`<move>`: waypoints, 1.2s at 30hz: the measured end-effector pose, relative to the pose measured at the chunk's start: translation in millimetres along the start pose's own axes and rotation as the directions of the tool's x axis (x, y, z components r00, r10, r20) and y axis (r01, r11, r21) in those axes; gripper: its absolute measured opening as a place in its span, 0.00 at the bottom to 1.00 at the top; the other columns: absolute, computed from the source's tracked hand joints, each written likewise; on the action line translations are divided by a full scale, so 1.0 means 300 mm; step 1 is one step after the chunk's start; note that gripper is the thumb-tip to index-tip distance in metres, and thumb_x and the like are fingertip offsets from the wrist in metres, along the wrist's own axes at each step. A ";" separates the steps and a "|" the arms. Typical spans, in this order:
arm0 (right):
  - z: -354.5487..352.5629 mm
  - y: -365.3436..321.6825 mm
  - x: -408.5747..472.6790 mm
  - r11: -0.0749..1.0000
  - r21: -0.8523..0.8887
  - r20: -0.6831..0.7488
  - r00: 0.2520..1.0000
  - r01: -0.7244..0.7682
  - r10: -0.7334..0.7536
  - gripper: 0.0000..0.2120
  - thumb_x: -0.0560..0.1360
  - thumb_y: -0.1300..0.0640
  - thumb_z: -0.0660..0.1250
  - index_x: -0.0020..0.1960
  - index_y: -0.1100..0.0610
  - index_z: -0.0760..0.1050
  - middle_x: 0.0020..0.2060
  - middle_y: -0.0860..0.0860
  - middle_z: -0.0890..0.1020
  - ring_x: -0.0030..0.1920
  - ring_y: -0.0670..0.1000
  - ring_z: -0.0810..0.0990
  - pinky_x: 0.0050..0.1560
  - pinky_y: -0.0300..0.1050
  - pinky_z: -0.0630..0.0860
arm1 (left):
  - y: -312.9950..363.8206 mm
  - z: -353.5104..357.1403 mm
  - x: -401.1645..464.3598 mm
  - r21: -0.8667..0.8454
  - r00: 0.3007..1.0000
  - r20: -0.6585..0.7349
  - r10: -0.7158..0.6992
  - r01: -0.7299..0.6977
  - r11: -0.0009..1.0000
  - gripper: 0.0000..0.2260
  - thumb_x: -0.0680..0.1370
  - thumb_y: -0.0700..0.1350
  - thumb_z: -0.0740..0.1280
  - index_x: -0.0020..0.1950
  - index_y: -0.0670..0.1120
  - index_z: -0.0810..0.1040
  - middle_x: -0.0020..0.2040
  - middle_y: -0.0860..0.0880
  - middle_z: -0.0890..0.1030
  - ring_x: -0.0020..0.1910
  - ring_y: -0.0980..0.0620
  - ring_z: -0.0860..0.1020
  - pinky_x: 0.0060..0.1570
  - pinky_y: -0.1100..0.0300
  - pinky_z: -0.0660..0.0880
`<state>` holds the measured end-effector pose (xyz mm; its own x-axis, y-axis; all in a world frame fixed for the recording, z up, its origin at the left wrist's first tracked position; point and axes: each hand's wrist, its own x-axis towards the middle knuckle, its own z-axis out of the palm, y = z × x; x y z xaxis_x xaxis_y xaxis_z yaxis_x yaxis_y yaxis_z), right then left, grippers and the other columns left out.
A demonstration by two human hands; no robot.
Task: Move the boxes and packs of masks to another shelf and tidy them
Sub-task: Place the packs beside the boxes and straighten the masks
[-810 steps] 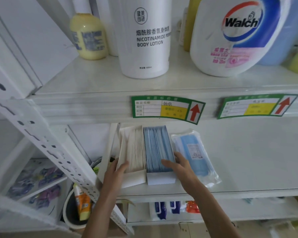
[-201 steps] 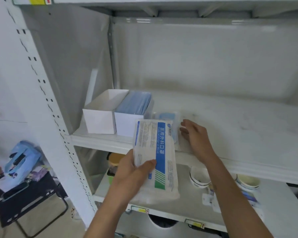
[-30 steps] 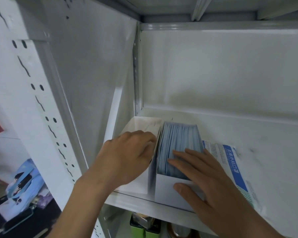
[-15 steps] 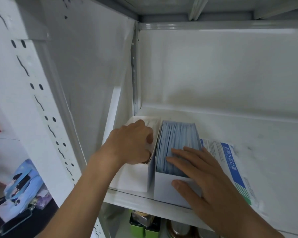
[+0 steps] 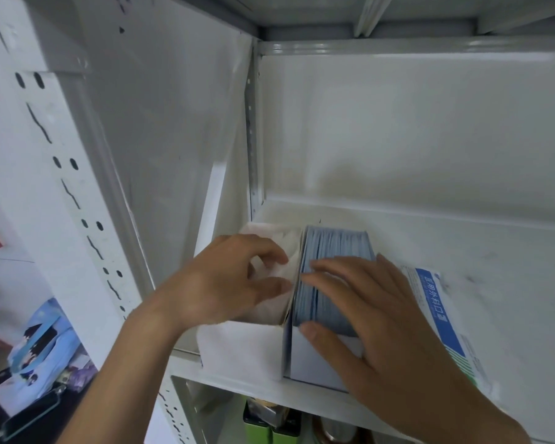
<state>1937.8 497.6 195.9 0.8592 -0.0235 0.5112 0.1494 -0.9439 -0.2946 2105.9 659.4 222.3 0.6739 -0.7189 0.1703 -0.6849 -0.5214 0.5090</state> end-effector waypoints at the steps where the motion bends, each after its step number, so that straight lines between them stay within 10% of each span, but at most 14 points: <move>1: 0.006 -0.015 0.016 0.999 -0.022 0.031 0.999 0.032 -0.031 0.21 0.79 0.37 0.57 0.67 0.44 0.73 0.68 0.38 0.72 0.72 0.44 0.66 0.76 0.64 0.57 | 0.003 0.004 -0.013 -0.001 0.999 0.009 0.033 -0.033 0.999 0.11 0.79 0.57 0.69 0.61 0.62 0.80 0.52 0.63 0.81 0.47 0.64 0.80 0.47 0.65 0.78; 6: 0.031 -0.026 0.044 0.988 -0.135 0.119 0.991 0.076 -0.060 0.16 0.77 0.38 0.61 0.57 0.43 0.81 0.59 0.37 0.79 0.63 0.46 0.74 0.74 0.67 0.59 | -0.002 0.010 -0.094 0.069 0.983 -0.159 0.087 -0.077 0.995 0.13 0.85 0.49 0.59 0.67 0.57 0.78 0.59 0.59 0.83 0.57 0.56 0.80 0.59 0.57 0.75; 11: 0.038 -0.028 0.049 0.984 -0.166 0.108 0.993 0.068 -0.050 0.16 0.78 0.38 0.60 0.58 0.43 0.80 0.57 0.38 0.79 0.59 0.47 0.76 0.71 0.67 0.63 | 0.003 0.019 -0.121 0.355 0.972 -0.225 0.073 0.012 0.935 0.20 0.83 0.52 0.59 0.75 0.52 0.71 0.76 0.51 0.72 0.75 0.50 0.67 0.79 0.55 0.50; 15: 0.042 -0.026 0.048 0.984 -0.167 0.110 0.993 0.065 -0.047 0.18 0.77 0.38 0.60 0.61 0.44 0.78 0.59 0.37 0.78 0.60 0.46 0.75 0.71 0.64 0.64 | 0.028 0.026 -0.115 0.177 0.975 -0.165 0.146 -0.117 0.977 0.16 0.83 0.43 0.60 0.67 0.53 0.78 0.66 0.57 0.79 0.64 0.54 0.77 0.64 0.57 0.75; 19: 0.045 -0.020 0.039 0.994 -0.095 0.091 0.995 0.055 -0.046 0.21 0.77 0.38 0.62 0.65 0.46 0.78 0.62 0.38 0.78 0.61 0.44 0.75 0.64 0.53 0.72 | 0.018 0.039 -0.117 0.228 0.980 -0.102 0.169 -0.142 0.963 0.16 0.81 0.46 0.59 0.65 0.60 0.76 0.60 0.63 0.80 0.59 0.59 0.77 0.52 0.66 0.72; 26: -0.009 0.004 0.018 0.991 -0.045 -0.186 0.976 -0.127 0.117 0.19 0.80 0.42 0.57 0.61 0.50 0.81 0.58 0.43 0.82 0.61 0.45 0.77 0.61 0.50 0.75 | 0.026 0.061 -0.132 0.258 0.979 -0.188 0.080 -0.030 0.966 0.23 0.81 0.67 0.53 0.75 0.64 0.65 0.76 0.62 0.68 0.69 0.54 0.74 0.61 0.57 0.73; 31: -0.005 0.012 0.013 0.945 -0.181 0.092 0.952 -0.272 0.292 0.36 0.75 0.30 0.38 0.74 0.43 0.68 0.75 0.40 0.67 0.75 0.42 0.60 0.79 0.45 0.52 | 0.055 0.062 -0.136 0.312 0.972 -0.133 0.195 -0.145 0.939 0.19 0.83 0.56 0.49 0.56 0.55 0.79 0.54 0.57 0.82 0.51 0.55 0.79 0.51 0.57 0.78; 36: 0.008 -0.001 0.035 0.926 -0.202 0.044 0.942 -0.318 0.333 0.34 0.77 0.30 0.41 0.76 0.42 0.64 0.77 0.42 0.65 0.77 0.45 0.59 0.76 0.40 0.44 | 0.059 0.042 -0.135 0.284 0.955 -0.253 0.155 -0.080 0.955 0.18 0.83 0.52 0.54 0.65 0.54 0.80 0.68 0.54 0.79 0.59 0.49 0.81 0.54 0.52 0.80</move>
<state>1947.9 498.4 199.4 0.8805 -0.3218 0.3482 -0.2334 -0.9335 -0.2723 2062.9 673.5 213.7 0.6071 -0.6514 0.4550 -0.7872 -0.5711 0.2328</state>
